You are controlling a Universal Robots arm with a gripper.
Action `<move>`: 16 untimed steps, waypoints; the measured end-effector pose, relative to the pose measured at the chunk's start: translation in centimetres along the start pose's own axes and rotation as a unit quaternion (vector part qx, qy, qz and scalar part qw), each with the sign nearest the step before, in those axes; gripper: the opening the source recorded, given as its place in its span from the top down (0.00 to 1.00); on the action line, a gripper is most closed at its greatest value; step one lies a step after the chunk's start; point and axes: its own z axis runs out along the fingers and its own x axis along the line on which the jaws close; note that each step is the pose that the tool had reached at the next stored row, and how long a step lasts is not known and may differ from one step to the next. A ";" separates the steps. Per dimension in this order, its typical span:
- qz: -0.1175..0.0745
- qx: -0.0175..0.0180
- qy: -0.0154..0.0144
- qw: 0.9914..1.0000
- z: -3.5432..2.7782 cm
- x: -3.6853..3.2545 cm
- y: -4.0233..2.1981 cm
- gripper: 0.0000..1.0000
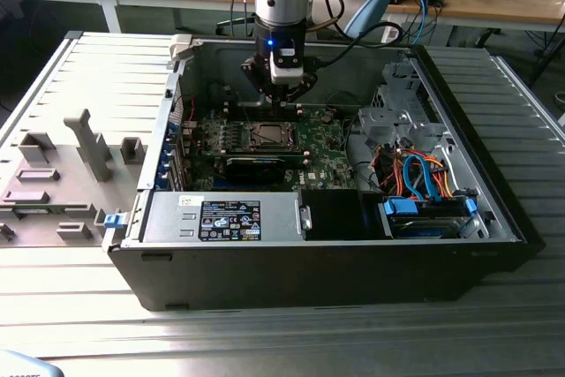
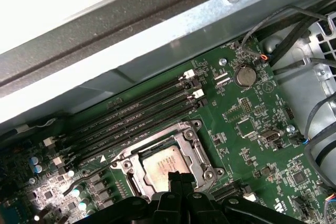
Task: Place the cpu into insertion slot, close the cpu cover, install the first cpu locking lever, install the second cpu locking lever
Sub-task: 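Install the first cpu locking lever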
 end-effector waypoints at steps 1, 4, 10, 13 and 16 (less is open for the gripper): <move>0.000 0.000 0.000 1.000 0.00 0.00 0.00 0.89; -0.002 0.000 0.000 1.000 0.00 0.00 0.00 0.89; -0.005 0.000 0.000 1.000 0.00 0.00 0.00 0.89; -0.007 0.000 0.000 1.000 0.00 0.00 0.00 0.89; -0.009 0.000 0.000 1.000 0.00 0.00 0.00 0.89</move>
